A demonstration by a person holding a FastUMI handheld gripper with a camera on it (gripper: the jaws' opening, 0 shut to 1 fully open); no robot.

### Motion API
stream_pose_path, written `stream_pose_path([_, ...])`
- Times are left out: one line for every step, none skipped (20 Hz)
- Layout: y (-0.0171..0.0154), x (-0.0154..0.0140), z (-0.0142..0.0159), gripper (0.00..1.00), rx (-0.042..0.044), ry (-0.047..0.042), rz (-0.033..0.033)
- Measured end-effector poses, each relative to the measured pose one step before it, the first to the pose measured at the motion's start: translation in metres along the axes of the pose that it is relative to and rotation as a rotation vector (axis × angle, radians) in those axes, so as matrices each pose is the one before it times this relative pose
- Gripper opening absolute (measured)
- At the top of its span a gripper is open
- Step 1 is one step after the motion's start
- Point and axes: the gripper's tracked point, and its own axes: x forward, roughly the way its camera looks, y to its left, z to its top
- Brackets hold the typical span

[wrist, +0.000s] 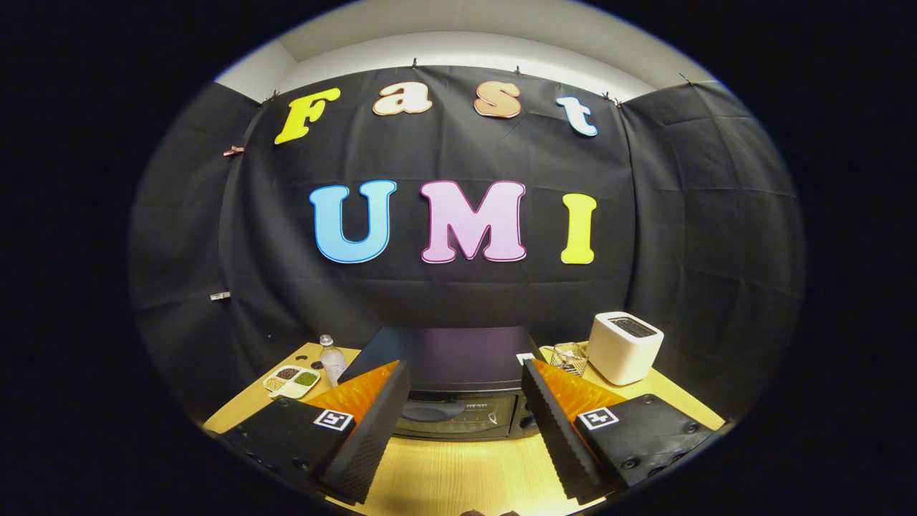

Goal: Open the toaster oven, put the food inside, and close the toaster oven door.

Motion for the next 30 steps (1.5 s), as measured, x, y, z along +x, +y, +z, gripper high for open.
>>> stream_pose_path([0.00317, 0.00657, -0.00404, 0.97, -0.00467, 0.00747, 0.0017])
stream_pose_path([0.00346, 0.00717, -0.00534, 0.97, -0.00468, 0.00814, 0.00285])
stream_pose_path([0.00438, 0.00836, -0.00449, 0.97, -0.00471, 0.01057, 0.0035])
stream_pose_path([0.00263, 0.00701, -0.00692, 0.97, -0.00304, 0.0103, 0.00212])
stream_pose_path([0.00251, 0.00787, -0.00573, 0.97, -0.00355, 0.00955, 0.00021])
stream_pose_path([0.00116, 0.00787, -0.006, 0.97, -0.00413, 0.00827, -0.00249])
stream_pose_path([0.00233, 0.00838, -0.00674, 0.98, -0.00341, 0.01022, -0.0009])
stream_pose_path([0.00295, 0.00865, -0.00739, 0.98, -0.00237, 0.01273, 0.00153])
stream_pose_path([0.00321, 0.00813, -0.00894, 0.98, 0.00051, 0.01737, 0.00538])
stream_pose_path([0.00353, 0.00737, -0.00887, 0.98, 0.00238, 0.01832, 0.00705])
stream_pose_path([0.00374, 0.0068, -0.00823, 0.98, 0.00214, 0.01683, 0.00746])
stream_pose_path([0.00339, 0.00669, -0.00603, 0.98, -0.00193, 0.01087, 0.0053])
stream_pose_path([0.0022, 0.00604, -0.00419, 0.98, -0.00443, 0.00605, 0.00153])
stream_pose_path([0.00094, 0.00595, -0.0044, 0.98, -0.00373, 0.00257, -0.00105])
stream_pose_path([0.00106, 0.00486, -0.00261, 0.98, 0.00052, 0.00445, -0.00167])
stream_pose_path([0.00063, 0.00466, -0.00437, 0.98, 0.00519, 0.00881, -0.00126])
stream_pose_path([0.00174, 0.00474, -0.00639, 0.98, 0.00584, 0.01949, 0.00127])
stream_pose_path([0.00087, 0.00422, -0.00909, 0.98, 0.00401, 0.02604, -0.00064])
stream_pose_path([0.00203, 0.00023, -0.00573, 0.98, 0.01228, 0.01812, 0.00888])
stream_pose_path([0.00175, -0.00037, 0.00744, 0.98, 0.00016, -0.01611, 0.0037])
stream_pose_path([0.00068, 0.00057, -0.00438, 0.98, -0.00432, 0.0198, 0.00606])
stream_pose_path([0.00063, -0.00156, 0.00107, 0.99, 0.00066, -0.00439, 0.0078])
stream_pose_path([0.00043, -0.00169, -0.00496, 0.98, 0.00554, 0.01931, 0.00793])
stream_pose_path([0.0005, -0.00338, -0.0005, 0.99, 0.00007, 0.00174, 0.00725])
stream_pose_path([0.00033, -0.00341, -0.00133, 0.99, -0.00168, 0.00138, 0.00338])
stream_pose_path([-0.00073, -0.00604, -0.00213, 0.99, -0.00111, 0.00112, 0.00156])
stream_pose_path([0.0001, -0.00525, -0.00347, 0.99, 0.00315, 0.00287, 0.00237])
stream_pose_path([-0.00022, -0.0047, -0.00312, 0.99, 0.00469, 0.00269, 0.00188])
stream_pose_path([0.00063, -0.00456, -0.00342, 0.99, 0.00181, 0.00351, 0.00256])
stream_pose_path([-0.00006, -0.00567, -0.00498, 0.99, -0.00039, 0.00396, 0.00295])
